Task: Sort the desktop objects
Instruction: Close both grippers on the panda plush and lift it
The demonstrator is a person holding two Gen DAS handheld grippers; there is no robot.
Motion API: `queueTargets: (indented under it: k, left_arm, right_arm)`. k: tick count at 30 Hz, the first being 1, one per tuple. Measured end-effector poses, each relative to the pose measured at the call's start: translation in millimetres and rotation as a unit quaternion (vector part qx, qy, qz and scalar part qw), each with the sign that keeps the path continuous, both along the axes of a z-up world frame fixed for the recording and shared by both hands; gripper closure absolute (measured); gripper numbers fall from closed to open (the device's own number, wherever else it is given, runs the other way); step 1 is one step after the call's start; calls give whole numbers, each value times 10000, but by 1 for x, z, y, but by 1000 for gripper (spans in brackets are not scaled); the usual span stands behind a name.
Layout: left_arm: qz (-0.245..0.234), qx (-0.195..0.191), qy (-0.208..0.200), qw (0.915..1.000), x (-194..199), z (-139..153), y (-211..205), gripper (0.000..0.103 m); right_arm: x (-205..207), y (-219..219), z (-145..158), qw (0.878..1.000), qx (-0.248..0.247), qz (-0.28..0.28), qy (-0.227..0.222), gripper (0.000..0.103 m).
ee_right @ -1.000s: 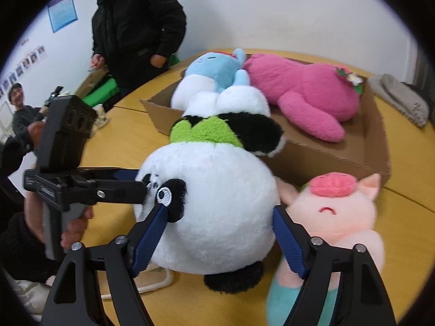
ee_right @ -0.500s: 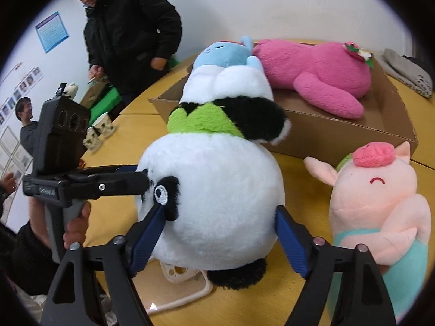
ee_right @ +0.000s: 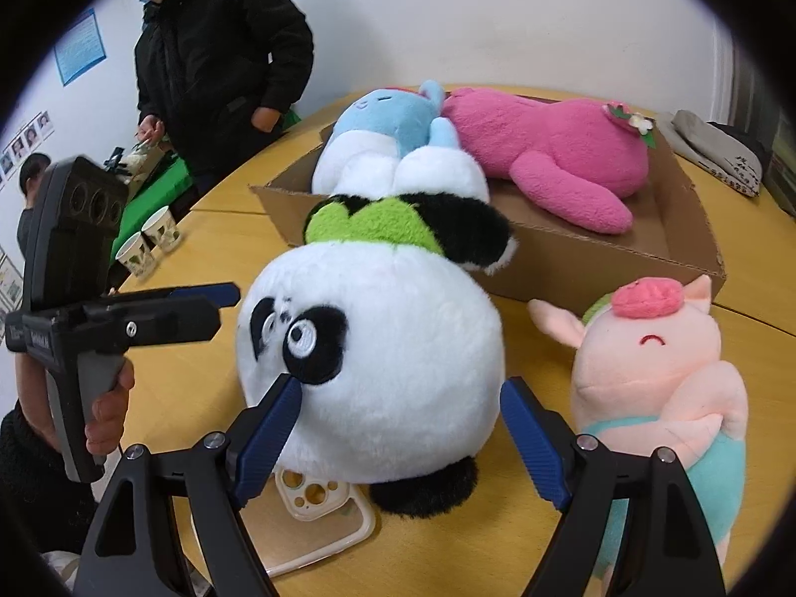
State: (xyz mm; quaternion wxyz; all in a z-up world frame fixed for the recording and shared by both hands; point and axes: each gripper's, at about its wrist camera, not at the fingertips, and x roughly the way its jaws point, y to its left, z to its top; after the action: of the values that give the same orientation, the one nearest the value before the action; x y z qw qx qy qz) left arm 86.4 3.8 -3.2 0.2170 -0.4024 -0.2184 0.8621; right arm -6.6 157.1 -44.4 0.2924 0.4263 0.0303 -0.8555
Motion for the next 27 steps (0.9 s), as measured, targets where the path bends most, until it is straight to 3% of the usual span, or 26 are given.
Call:
queueTargets:
  k: [7, 9, 13, 16, 21, 27]
  left_arm:
    - [-180, 352, -470, 9981, -30, -29, 1, 1]
    - [-198, 587, -531, 9967, -33, -35, -2, 4]
    - [-168, 641, -488, 9966, -28, -35, 1, 16]
    - [-147, 529, -457, 9974, -25, -31, 3, 22]
    - [-112, 252, -178, 9995, -15, -10, 14, 26]
    - [-276, -37, 615, 9977, -31, 58, 23, 26]
  right_arm:
    - [-8, -13, -4, 9997, 31, 231, 4, 21]
    - [-15, -17, -7, 9996, 96, 262, -36, 20]
    - [-26, -15, -16, 9991, -101, 347, -210, 17]
    - [-24, -16, -18, 9988, -204, 407, -161, 27]
    - [-13, -9, -11, 9980, -433, 467, 35, 42]
    - [-5, 3, 44, 9941, -700, 405, 723, 44]
